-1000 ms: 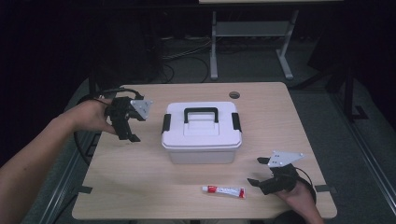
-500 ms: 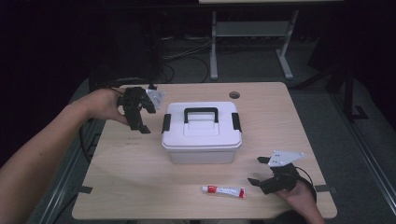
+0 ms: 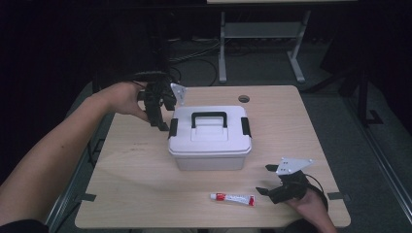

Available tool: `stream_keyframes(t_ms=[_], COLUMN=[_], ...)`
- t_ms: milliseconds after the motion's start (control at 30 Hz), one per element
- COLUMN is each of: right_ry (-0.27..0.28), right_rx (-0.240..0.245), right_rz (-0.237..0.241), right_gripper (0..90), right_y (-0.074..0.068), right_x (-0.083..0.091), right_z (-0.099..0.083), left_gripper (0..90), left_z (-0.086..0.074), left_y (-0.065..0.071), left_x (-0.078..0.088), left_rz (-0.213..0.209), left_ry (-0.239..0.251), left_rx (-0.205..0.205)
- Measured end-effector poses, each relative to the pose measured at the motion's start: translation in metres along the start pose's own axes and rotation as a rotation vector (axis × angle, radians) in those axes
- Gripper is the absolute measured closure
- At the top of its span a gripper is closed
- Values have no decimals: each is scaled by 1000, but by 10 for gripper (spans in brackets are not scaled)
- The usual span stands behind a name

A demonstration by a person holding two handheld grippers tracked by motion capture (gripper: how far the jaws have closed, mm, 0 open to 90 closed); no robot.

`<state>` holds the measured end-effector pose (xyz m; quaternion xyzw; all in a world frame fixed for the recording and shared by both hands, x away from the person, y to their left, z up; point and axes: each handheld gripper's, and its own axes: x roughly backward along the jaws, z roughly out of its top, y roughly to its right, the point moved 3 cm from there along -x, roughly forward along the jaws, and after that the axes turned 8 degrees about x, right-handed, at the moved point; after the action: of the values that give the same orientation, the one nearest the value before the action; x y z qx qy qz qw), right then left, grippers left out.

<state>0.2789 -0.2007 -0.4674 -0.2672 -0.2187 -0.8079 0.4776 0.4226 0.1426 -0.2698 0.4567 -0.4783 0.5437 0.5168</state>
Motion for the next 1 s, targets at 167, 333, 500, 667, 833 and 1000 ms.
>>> stream_keyframes(t_ms=[167, 333, 500, 667, 833, 1000], right_ry=[5, 2, 0, 1, -2, -3], right_rx=[3, 6, 6, 10, 8, 11], right_rz=[0, 3, 6, 9, 11, 15], right_gripper=[147, 147, 147, 147, 147, 147], right_y=[-1, -1, -2, -2, -2, -3], right_x=[1, 1, 0, 0, 0, 0], right_z=[0, 0, 1, 1, 1, 1], left_gripper=[229, 232, 233, 235, 237, 244], left_z=[11, 21, 28, 37, 47, 58], left_y=[-4, -9, -14, -21, -26, -30], left_x=[-1, -4, -6, -10, -14, -17], left_rz=[-5, -11, -18, -29, -30, -43], left_ry=[-9, -14, -18, -17, -16, -13], left_rx=[-8, -12, -10, -7, -6, -9])
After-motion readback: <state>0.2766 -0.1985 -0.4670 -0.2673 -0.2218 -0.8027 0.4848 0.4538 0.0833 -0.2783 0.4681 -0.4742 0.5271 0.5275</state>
